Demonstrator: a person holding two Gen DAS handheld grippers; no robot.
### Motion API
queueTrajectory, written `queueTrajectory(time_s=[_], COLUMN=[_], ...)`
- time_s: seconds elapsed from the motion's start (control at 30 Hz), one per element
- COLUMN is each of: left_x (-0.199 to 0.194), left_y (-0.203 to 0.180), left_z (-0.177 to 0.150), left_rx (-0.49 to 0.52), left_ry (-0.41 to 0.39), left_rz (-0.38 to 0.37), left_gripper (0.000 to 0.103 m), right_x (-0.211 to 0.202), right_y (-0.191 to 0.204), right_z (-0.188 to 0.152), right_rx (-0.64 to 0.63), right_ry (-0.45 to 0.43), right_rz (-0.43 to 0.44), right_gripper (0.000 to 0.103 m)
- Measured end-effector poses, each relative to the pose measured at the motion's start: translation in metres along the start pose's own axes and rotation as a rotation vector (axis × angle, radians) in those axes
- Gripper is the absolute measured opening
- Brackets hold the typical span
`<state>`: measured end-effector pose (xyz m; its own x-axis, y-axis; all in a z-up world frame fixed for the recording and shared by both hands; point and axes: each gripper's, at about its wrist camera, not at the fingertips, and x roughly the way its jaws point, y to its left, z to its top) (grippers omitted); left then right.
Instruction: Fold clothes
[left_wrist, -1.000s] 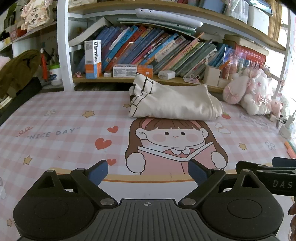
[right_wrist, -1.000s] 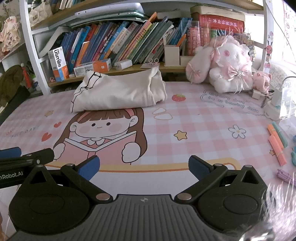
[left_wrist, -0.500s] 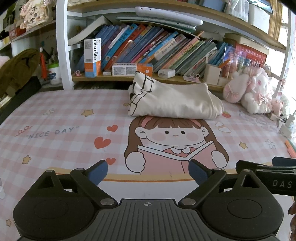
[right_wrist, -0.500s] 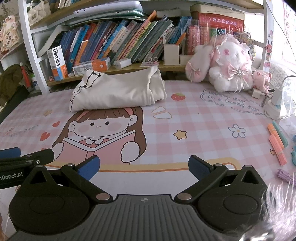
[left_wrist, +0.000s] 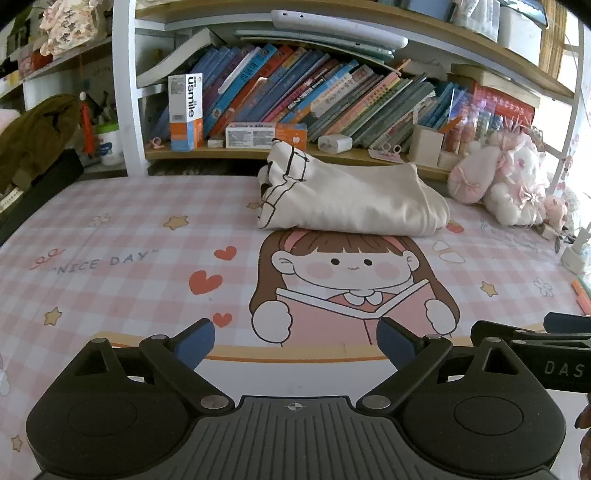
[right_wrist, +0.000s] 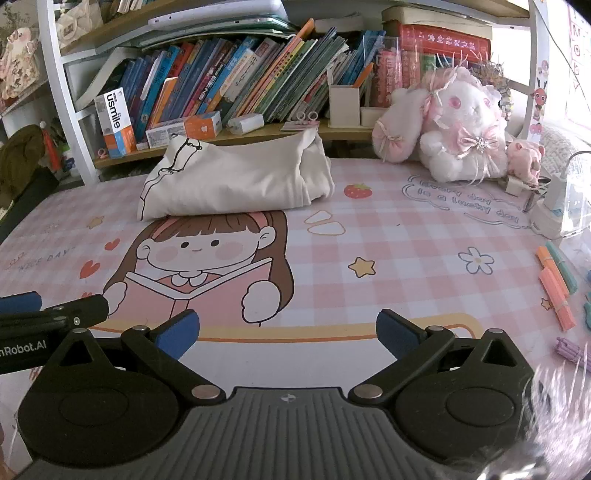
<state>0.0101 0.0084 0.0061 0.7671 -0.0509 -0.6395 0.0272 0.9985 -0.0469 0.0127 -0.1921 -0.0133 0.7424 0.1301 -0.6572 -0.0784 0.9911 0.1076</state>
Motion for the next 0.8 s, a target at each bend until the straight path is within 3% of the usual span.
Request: queueTrajectory(time_s=[0.8], left_x=[0.0012], left_y=[-0.0002], left_z=[-0.0018], left_rx=[0.003], left_ry=[0.012], left_rz=[-0.001], left_gripper=[0.096], right_x=[0.0011], right_y=[0.0023], right_z=[-0.0012], right_rx=[0.003], right_ry=[0.01], right_rz=[0.003], right_gripper=[0.103])
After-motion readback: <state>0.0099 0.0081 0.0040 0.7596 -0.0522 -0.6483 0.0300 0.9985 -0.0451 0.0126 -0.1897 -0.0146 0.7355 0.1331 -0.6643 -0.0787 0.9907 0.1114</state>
